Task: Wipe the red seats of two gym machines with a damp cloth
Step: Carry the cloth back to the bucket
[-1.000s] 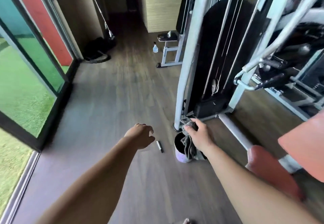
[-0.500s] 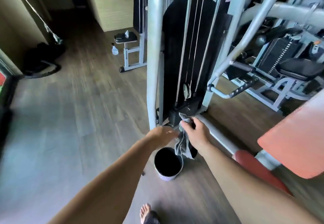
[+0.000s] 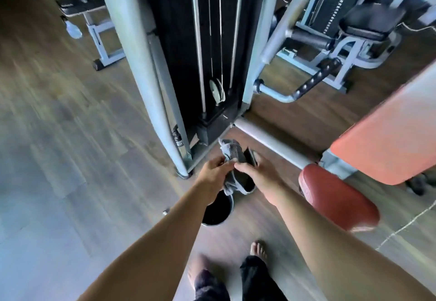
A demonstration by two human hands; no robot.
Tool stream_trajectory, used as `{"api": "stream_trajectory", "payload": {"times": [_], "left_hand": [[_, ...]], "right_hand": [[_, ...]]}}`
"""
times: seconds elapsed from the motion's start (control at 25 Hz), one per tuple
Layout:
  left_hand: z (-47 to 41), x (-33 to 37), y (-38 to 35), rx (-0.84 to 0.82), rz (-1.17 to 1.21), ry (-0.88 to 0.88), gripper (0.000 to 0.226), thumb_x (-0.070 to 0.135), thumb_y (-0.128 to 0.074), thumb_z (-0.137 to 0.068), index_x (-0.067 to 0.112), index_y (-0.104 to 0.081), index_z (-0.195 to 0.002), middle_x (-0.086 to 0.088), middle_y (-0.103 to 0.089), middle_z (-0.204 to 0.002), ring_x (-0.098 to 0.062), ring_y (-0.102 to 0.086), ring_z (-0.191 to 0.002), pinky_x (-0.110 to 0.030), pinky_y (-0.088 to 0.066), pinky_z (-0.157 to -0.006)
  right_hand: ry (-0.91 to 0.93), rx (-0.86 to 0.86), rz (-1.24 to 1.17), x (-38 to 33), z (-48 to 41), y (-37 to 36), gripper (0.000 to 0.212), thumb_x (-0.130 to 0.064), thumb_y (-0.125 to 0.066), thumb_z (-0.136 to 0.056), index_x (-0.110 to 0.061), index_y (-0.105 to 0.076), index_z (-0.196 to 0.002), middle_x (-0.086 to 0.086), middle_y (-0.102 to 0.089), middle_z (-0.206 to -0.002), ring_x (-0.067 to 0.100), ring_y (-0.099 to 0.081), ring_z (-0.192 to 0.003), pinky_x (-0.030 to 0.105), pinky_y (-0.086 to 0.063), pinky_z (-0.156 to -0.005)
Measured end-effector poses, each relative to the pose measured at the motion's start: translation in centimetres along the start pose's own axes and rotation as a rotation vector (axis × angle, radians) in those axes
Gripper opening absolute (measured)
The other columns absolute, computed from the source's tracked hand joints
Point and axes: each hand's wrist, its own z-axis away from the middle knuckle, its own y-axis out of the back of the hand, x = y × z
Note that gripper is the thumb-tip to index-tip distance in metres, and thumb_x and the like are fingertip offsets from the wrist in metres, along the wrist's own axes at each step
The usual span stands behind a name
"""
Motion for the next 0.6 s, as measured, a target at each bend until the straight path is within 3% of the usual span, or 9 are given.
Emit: {"api": "stream_trajectory", "payload": {"times": [0.08, 0.2, 0.28, 0.36, 0.44, 0.52, 0.6], "left_hand": [[-2.5, -2.1, -0.6, 0.022, 0.117, 0.076, 0.011, 0.021, -0.075, -0.093, 0.017, -0.073, -0.103, -0.015, -0.078, -0.096, -0.030, -0.075, -0.083, -0.042, -0.061, -0.075], [-6.0, -5.6, -1.2, -0.028, 0.256, 0.213, 0.030, 0.036, -0.056, -0.104, 0.011, -0.070, -0.113, -0.017, -0.078, -0.094, -0.030, -0.074, -0.078, -0.037, -0.059, -0.074], [-8.1, -8.3, -0.9, -0.045, 0.282, 0.274, 0.024, 0.019, -0.048, -0.107, 0.007, -0.068, -0.110, -0.017, -0.075, -0.086, -0.026, -0.074, -0.069, -0.030, -0.058, -0.060], [-9.9, -10.9, -0.3, -0.089, 0.285, 0.310, 0.032, -0.002, -0.043, -0.100, 0.009, -0.069, -0.115, -0.017, -0.076, -0.102, -0.027, -0.076, -0.086, -0.034, -0.060, -0.070], [-12.0, -14.0, 0.2, -0.122, 0.258, 0.341, 0.052, -0.010, -0.039, -0.092, 0.016, -0.070, -0.125, -0.015, -0.075, -0.119, -0.031, -0.072, -0.109, -0.045, -0.058, -0.094], [-14.1, -16.9, 0.7, -0.083, 0.182, 0.359, 0.058, -0.012, -0.043, -0.090, 0.024, -0.072, -0.125, -0.014, -0.074, -0.122, -0.033, -0.069, -0.117, -0.051, -0.052, -0.106], [-15.9, -19.6, 1.2, -0.032, 0.098, 0.359, 0.055, -0.013, -0.055, -0.091, 0.030, -0.075, -0.119, -0.013, -0.076, -0.116, -0.032, -0.071, -0.112, -0.051, -0.054, -0.104]], "right_hand": [[-0.004, -0.095, 0.059, 2.6, -1.7, 0.2, 0.049, -0.040, -0.083, -0.069, -0.023, -0.069, -0.114, 0.002, -0.078, -0.104, 0.022, -0.074, -0.099, 0.042, -0.059, -0.091], [0.015, -0.171, 0.195, 6.8, -5.0, 0.4, 0.049, -0.032, -0.086, -0.069, -0.025, -0.068, -0.114, -0.005, -0.077, -0.104, 0.013, -0.073, -0.097, 0.031, -0.058, -0.087], [-0.013, -0.154, 0.302, 9.4, -7.3, 0.6, 0.028, -0.024, -0.079, -0.078, -0.021, -0.071, -0.105, -0.005, -0.076, -0.094, 0.011, -0.070, -0.086, 0.025, -0.054, -0.076], [0.005, -0.096, 0.459, 11.8, -9.3, 0.7, 0.012, -0.026, -0.069, -0.083, -0.014, -0.069, -0.086, 0.004, -0.071, -0.080, 0.021, -0.067, -0.076, 0.033, -0.049, -0.065], [-0.001, -0.090, 0.556, 14.6, -11.1, 0.3, 0.022, -0.033, -0.064, -0.081, -0.011, -0.066, -0.077, 0.007, -0.066, -0.075, 0.027, -0.065, -0.073, 0.037, -0.050, -0.064], [-0.118, -0.129, 0.477, 17.6, -12.9, -0.3, 0.027, -0.043, -0.068, -0.081, -0.016, -0.070, -0.081, -0.002, -0.070, -0.072, 0.015, -0.067, -0.071, 0.030, -0.052, -0.066], [-0.164, -0.143, 0.449, 20.5, -14.3, -1.0, 0.037, -0.056, -0.069, -0.077, -0.020, -0.073, -0.084, -0.007, -0.073, -0.072, 0.008, -0.067, -0.069, 0.027, -0.051, -0.065]]}}
